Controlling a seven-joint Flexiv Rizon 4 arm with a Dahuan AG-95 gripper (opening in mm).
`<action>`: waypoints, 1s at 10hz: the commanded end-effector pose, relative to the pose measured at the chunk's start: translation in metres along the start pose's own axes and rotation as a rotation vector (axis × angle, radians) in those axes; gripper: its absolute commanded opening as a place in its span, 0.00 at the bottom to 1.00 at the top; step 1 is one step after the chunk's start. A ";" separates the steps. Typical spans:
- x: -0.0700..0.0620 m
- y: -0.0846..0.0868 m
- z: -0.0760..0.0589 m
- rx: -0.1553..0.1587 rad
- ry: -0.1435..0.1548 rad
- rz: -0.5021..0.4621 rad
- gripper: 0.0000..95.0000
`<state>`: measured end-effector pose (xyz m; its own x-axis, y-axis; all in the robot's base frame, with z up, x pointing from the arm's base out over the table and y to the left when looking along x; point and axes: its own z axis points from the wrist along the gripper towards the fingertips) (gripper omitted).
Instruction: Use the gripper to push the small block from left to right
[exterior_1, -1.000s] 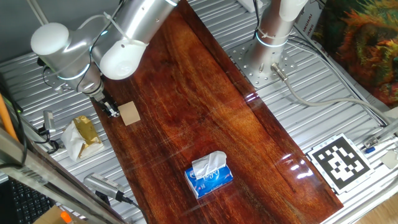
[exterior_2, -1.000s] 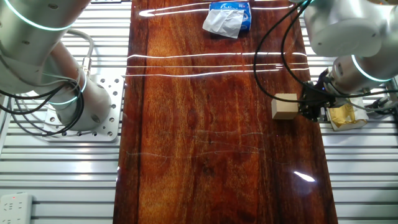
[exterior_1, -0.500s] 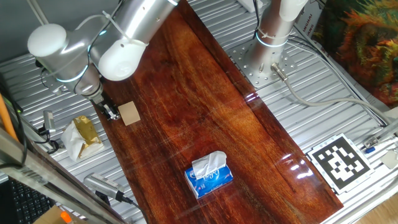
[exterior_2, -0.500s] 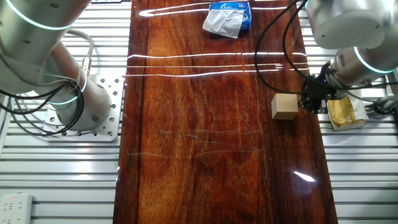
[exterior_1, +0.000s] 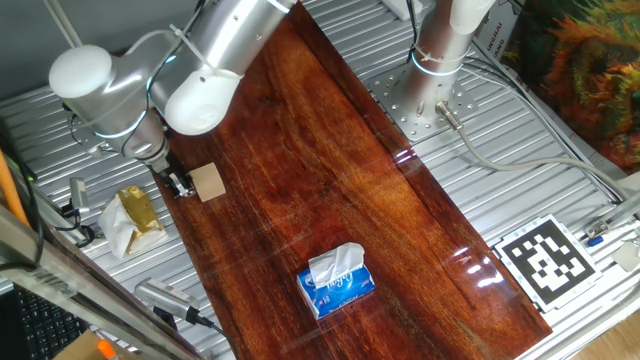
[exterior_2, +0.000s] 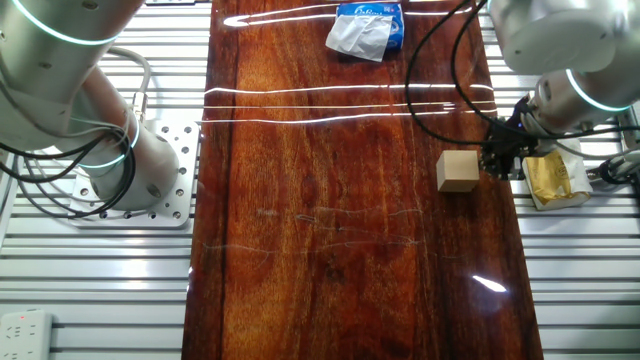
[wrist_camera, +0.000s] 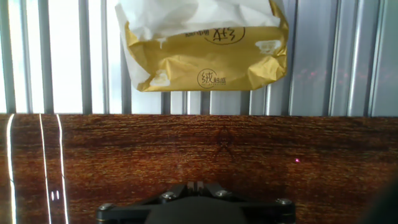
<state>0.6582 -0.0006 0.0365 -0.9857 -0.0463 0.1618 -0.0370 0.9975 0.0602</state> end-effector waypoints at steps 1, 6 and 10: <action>0.000 -0.001 0.002 0.000 0.008 0.001 0.00; 0.020 -0.007 0.013 0.003 0.009 0.001 0.00; 0.031 -0.009 0.011 0.002 0.016 0.005 0.00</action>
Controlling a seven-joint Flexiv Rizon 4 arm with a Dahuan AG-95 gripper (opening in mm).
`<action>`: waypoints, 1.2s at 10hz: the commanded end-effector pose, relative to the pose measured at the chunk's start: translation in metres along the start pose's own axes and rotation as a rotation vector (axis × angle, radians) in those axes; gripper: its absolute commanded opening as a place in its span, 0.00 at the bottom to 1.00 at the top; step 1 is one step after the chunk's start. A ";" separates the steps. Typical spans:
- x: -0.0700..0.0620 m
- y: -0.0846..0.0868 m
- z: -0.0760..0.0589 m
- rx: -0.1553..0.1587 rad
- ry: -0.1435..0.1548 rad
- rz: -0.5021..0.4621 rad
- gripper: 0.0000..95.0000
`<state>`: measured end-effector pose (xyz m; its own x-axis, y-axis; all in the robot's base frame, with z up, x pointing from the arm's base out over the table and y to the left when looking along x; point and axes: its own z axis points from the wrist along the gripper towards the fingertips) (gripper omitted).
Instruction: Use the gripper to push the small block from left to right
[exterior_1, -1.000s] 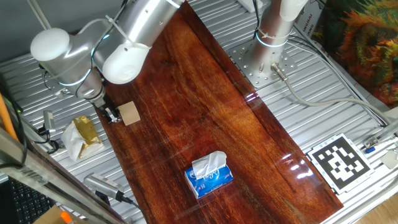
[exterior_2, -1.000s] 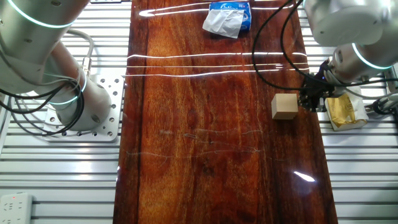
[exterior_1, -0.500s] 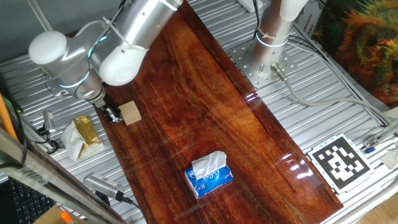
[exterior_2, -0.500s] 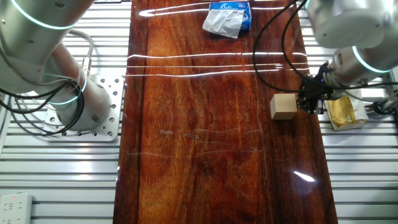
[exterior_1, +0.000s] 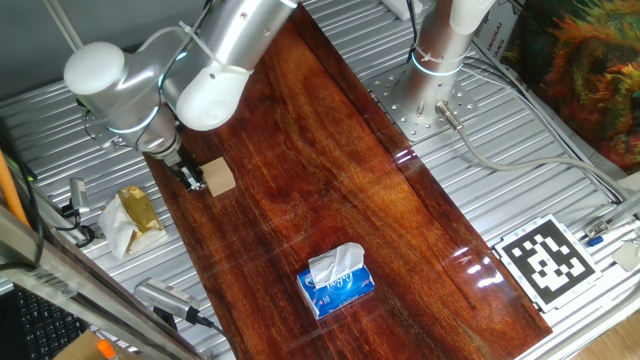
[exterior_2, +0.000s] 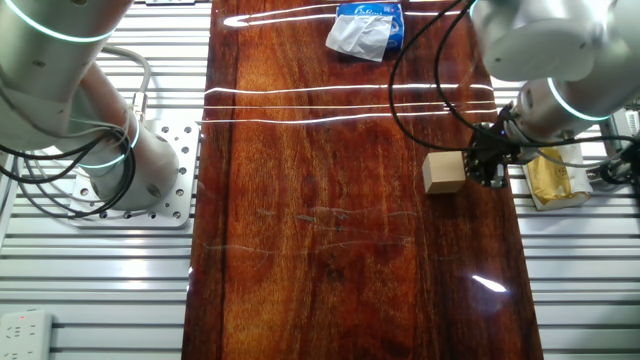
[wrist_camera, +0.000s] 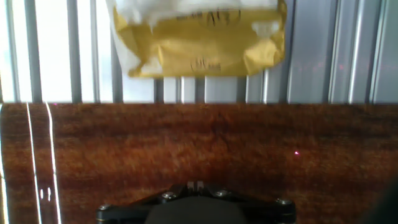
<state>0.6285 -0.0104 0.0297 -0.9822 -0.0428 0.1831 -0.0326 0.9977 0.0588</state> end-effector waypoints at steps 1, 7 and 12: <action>0.008 -0.002 0.002 0.000 -0.005 0.003 0.00; 0.062 -0.002 0.010 0.002 -0.018 -0.001 0.00; 0.106 -0.001 0.031 -0.001 -0.021 -0.008 0.00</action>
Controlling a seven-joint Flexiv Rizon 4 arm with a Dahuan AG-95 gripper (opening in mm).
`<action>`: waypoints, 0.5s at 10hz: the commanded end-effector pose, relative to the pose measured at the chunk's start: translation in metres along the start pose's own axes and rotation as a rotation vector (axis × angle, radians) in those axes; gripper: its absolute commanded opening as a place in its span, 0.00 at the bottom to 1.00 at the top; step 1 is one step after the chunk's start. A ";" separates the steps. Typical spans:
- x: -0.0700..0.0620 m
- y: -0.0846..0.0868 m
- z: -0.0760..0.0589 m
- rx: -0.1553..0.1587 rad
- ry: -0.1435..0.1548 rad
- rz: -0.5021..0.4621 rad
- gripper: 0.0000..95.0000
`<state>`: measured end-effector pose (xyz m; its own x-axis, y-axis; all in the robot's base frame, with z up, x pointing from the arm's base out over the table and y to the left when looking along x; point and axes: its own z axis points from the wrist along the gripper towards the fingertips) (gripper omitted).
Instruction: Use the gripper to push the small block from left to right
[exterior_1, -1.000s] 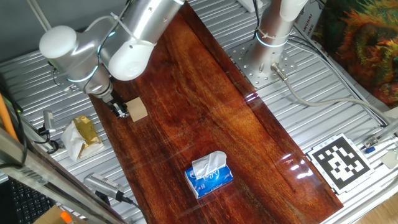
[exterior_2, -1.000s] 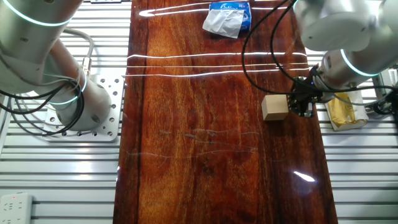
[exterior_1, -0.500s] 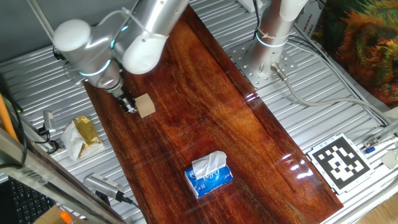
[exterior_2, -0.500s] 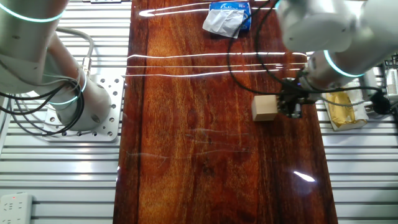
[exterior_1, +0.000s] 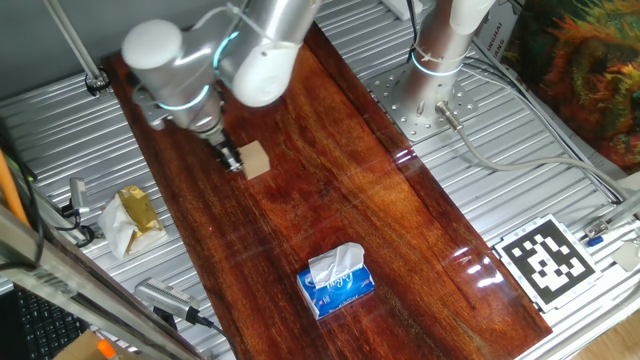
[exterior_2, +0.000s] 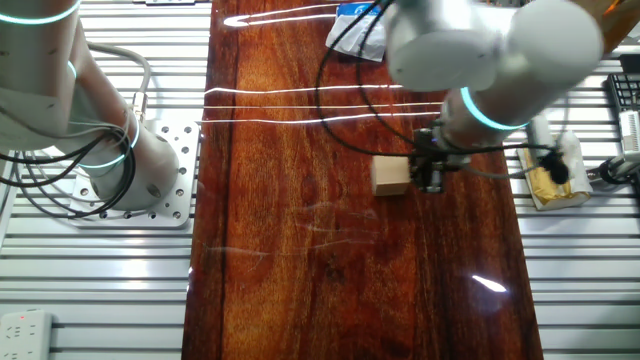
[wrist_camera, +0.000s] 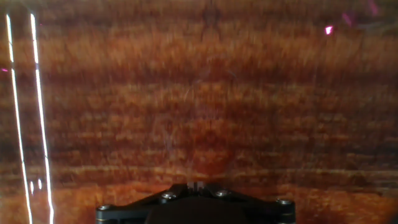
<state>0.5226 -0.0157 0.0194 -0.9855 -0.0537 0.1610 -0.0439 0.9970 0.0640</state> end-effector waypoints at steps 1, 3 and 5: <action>0.009 0.004 0.005 0.003 -0.001 0.005 0.00; 0.020 0.009 0.011 -0.001 0.000 0.004 0.00; 0.033 0.010 0.016 -0.002 0.001 -0.001 0.00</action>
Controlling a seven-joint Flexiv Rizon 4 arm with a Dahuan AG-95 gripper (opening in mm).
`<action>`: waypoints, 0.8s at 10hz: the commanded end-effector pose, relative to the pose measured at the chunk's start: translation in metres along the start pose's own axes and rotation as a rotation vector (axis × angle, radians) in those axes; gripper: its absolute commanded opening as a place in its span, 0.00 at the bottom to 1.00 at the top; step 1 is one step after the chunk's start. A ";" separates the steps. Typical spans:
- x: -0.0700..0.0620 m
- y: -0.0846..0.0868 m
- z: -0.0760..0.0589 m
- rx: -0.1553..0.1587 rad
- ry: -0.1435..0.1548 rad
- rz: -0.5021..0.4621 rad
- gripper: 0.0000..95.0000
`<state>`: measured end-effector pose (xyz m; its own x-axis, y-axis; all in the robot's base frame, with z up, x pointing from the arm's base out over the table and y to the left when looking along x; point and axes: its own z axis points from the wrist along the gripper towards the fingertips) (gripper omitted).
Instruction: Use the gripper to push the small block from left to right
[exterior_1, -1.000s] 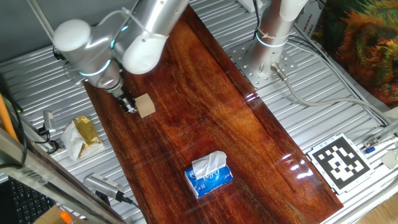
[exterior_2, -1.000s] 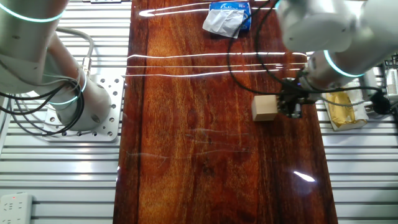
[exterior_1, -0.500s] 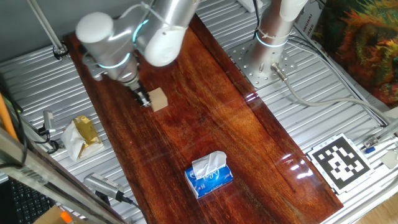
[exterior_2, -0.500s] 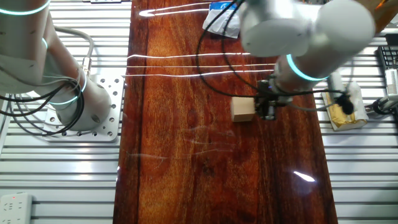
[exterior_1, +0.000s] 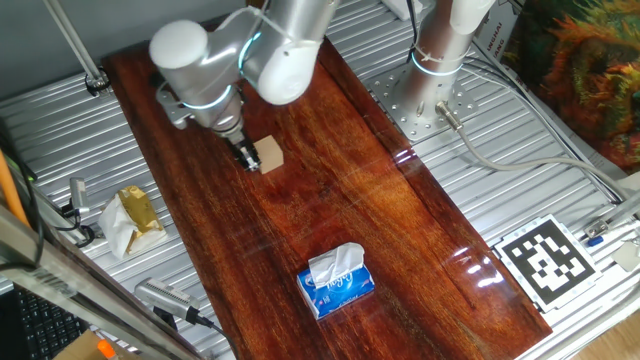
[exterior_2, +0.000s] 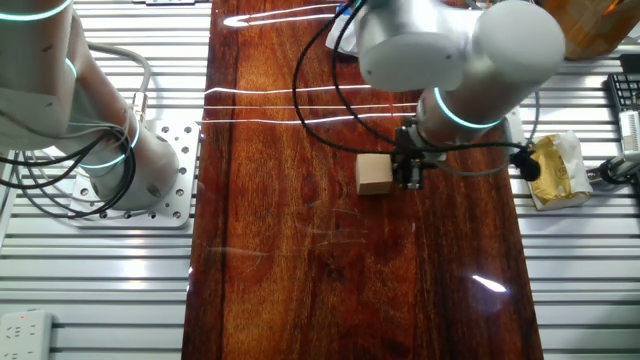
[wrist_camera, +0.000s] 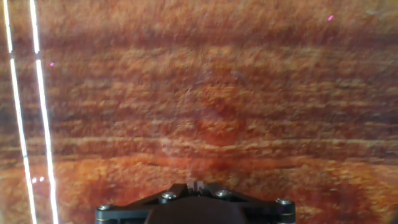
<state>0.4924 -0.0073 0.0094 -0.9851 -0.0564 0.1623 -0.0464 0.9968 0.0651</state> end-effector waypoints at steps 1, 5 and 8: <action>0.011 0.001 0.003 -0.002 0.000 0.001 0.00; 0.034 0.003 0.000 -0.001 -0.001 0.001 0.00; 0.053 0.006 0.000 0.000 0.000 -0.003 0.00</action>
<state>0.4376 -0.0039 0.0192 -0.9851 -0.0616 0.1607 -0.0519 0.9966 0.0638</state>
